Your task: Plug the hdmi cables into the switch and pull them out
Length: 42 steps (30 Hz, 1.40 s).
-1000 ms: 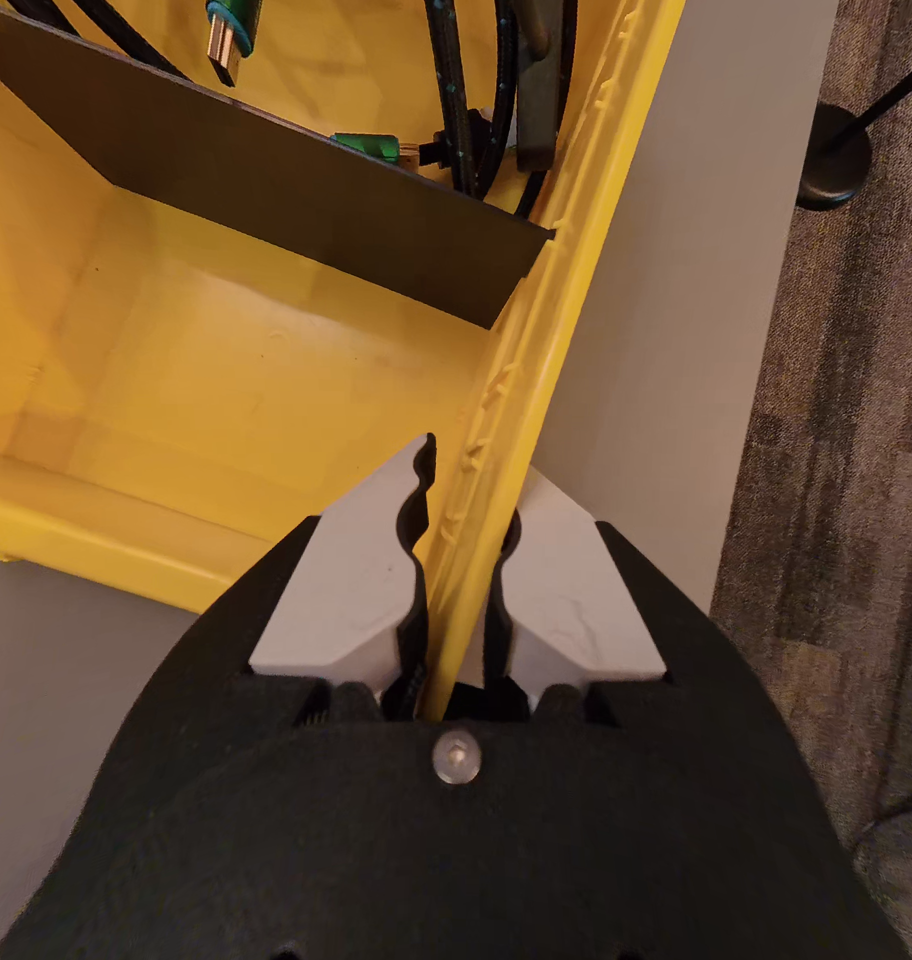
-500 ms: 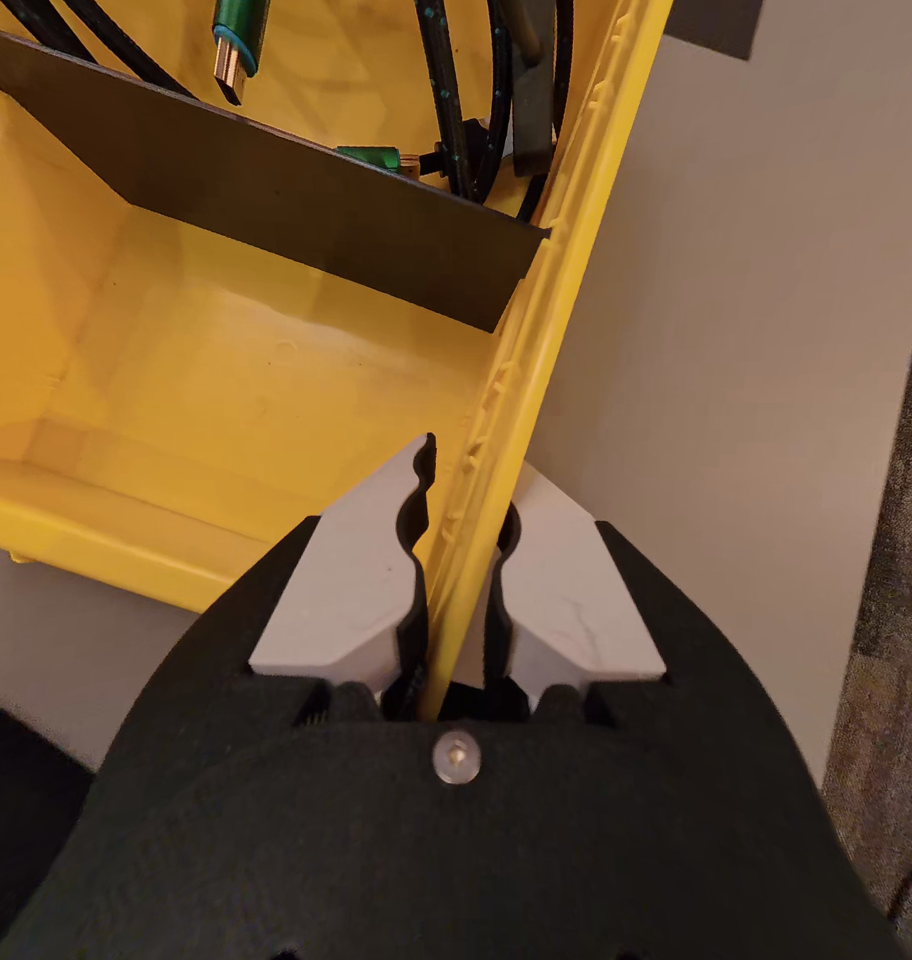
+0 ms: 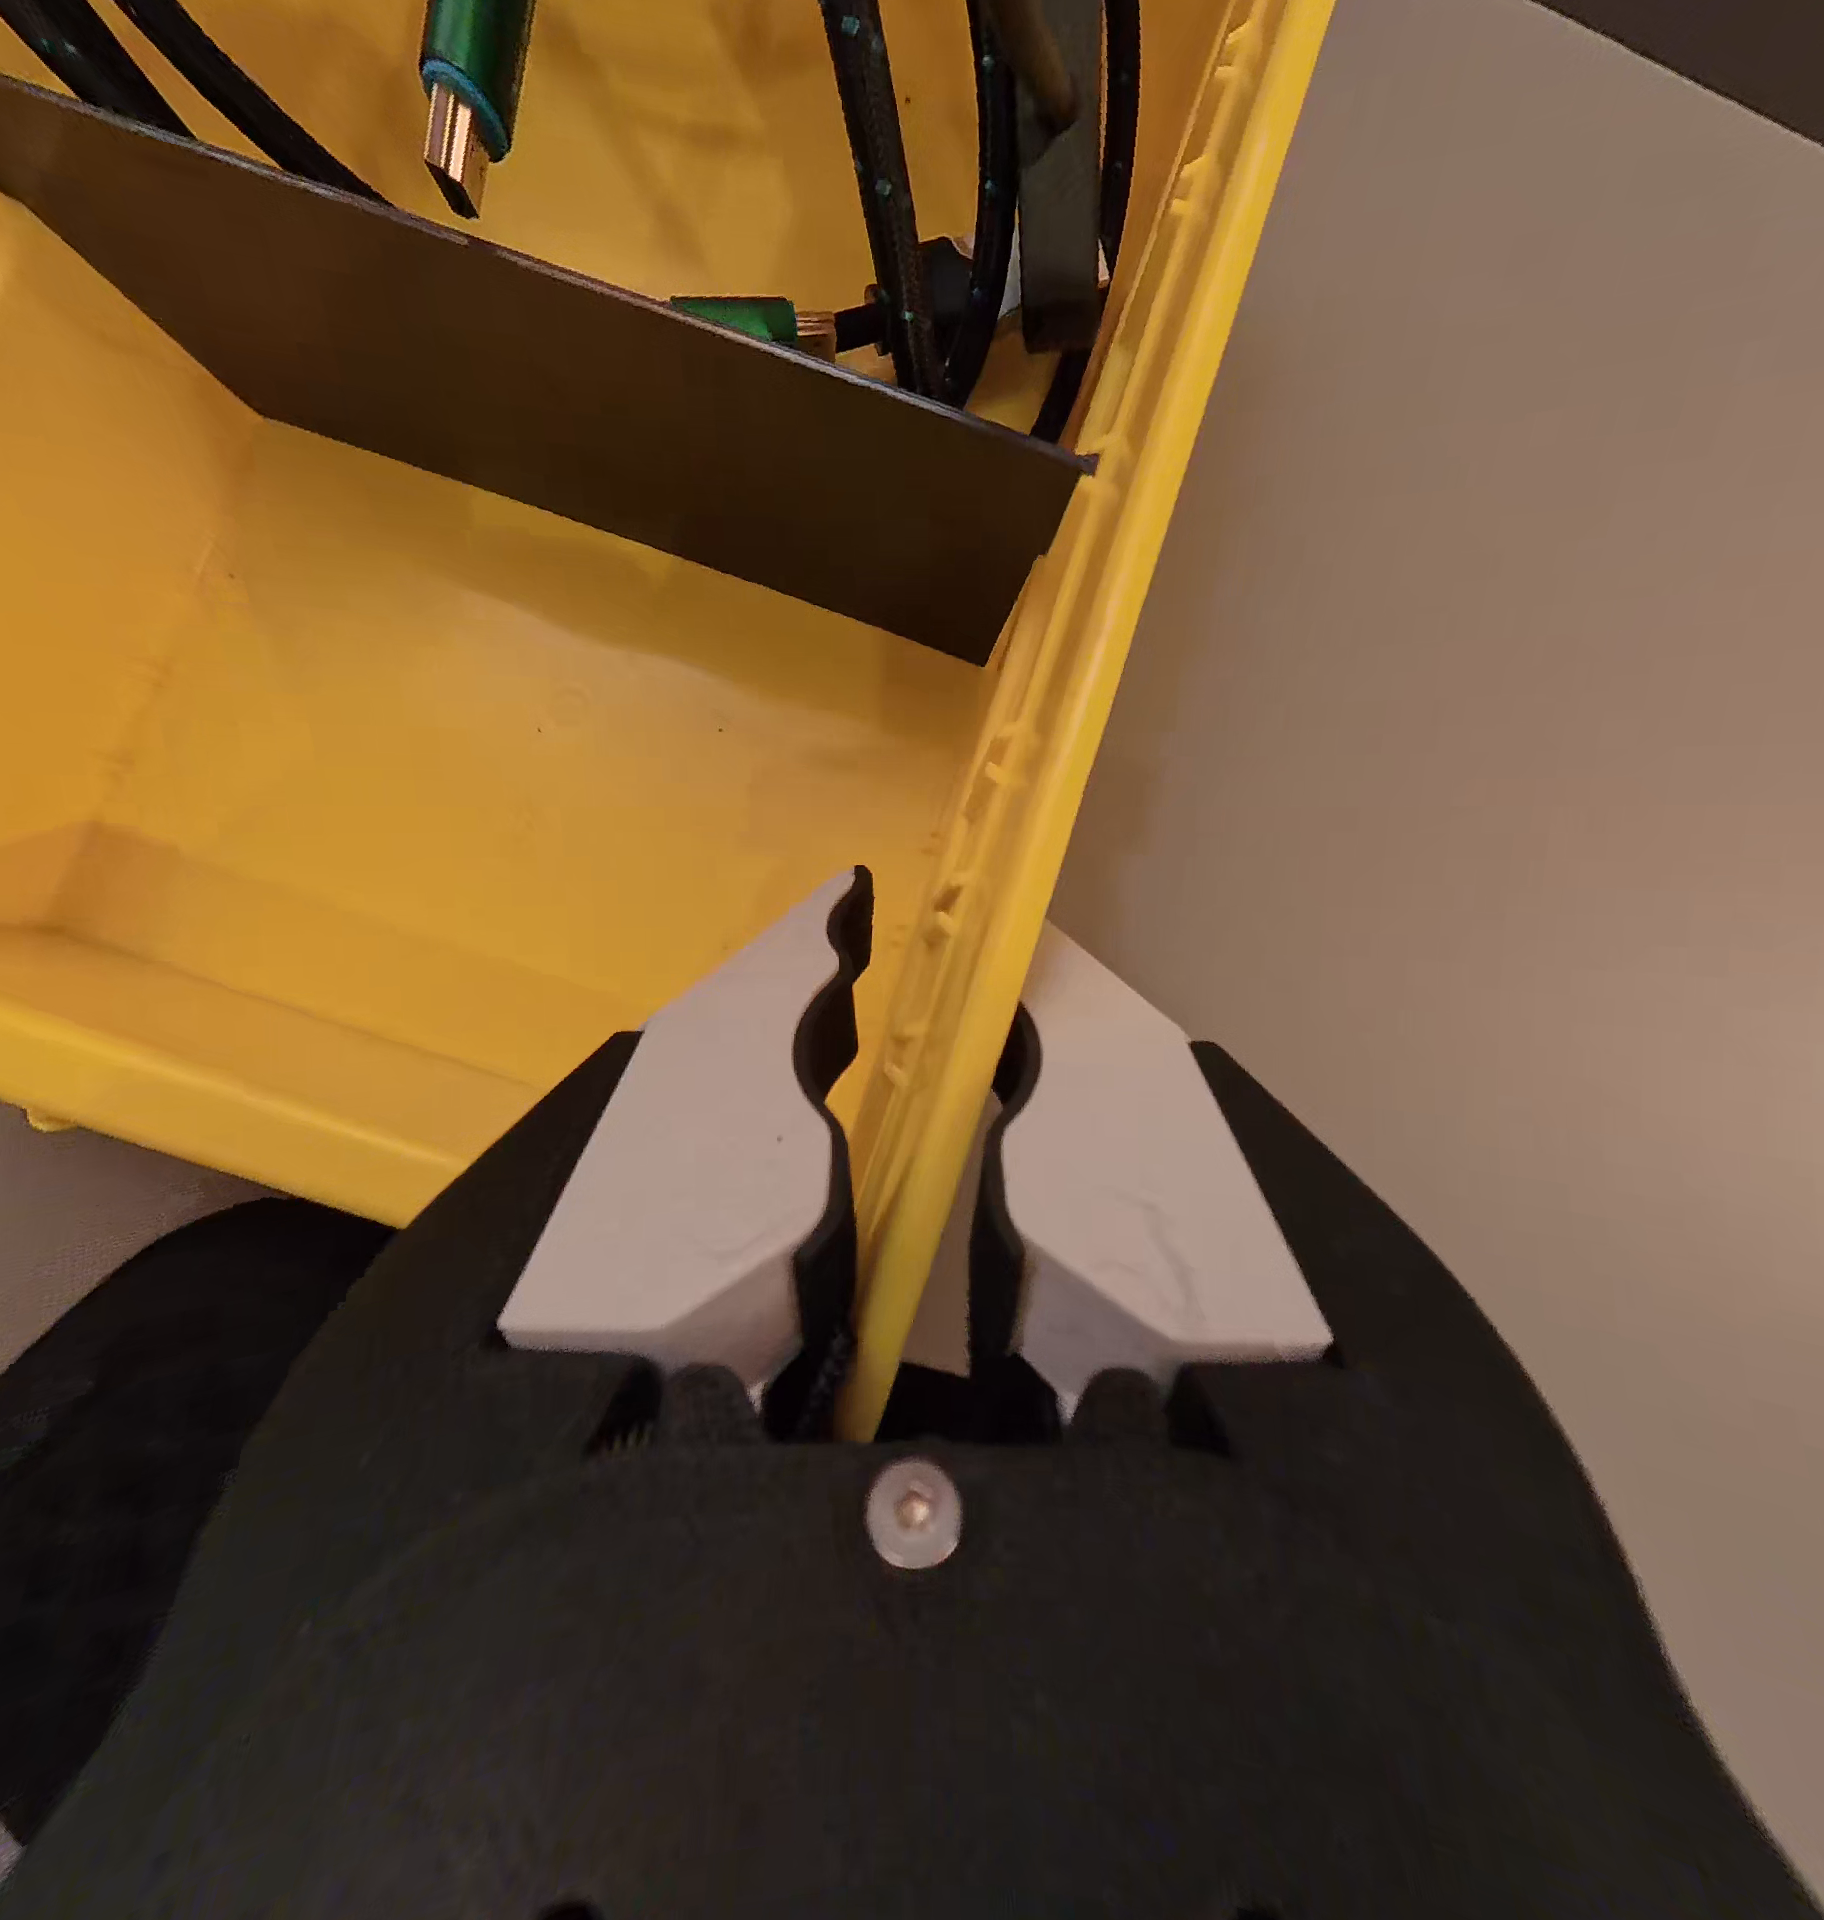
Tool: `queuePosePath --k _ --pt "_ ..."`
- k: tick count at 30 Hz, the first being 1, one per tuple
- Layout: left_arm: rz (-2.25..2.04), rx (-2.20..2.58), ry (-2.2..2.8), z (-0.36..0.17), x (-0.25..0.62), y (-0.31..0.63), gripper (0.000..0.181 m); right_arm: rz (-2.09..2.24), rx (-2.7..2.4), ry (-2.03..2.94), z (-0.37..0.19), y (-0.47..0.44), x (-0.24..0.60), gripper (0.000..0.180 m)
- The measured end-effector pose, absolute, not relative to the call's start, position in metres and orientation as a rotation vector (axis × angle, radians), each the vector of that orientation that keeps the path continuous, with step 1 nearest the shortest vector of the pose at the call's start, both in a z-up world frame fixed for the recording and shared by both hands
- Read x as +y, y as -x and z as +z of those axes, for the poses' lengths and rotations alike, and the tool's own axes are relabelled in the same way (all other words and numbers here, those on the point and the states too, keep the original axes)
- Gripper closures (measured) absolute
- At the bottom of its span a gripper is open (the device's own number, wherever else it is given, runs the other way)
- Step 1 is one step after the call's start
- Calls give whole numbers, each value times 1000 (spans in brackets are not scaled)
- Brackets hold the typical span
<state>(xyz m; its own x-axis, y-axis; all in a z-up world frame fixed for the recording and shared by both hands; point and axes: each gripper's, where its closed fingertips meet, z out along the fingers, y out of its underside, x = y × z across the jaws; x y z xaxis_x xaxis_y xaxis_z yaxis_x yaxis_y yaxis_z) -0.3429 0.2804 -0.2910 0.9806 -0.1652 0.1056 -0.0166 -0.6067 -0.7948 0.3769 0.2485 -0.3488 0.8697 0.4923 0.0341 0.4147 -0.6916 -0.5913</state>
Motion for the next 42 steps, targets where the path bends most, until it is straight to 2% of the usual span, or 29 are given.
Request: queuePosePath --k 17,27,42 --pt "-193 123 2081 -211 259 364 177 322 -828 2329 -350 -241 228 144" --pt "-190 111 1974 -151 244 366 178 459 -995 2236 -350 -125 213 111" --pt "-203 47 1854 -112 225 384 177 556 -1154 2133 -354 14 218 91"
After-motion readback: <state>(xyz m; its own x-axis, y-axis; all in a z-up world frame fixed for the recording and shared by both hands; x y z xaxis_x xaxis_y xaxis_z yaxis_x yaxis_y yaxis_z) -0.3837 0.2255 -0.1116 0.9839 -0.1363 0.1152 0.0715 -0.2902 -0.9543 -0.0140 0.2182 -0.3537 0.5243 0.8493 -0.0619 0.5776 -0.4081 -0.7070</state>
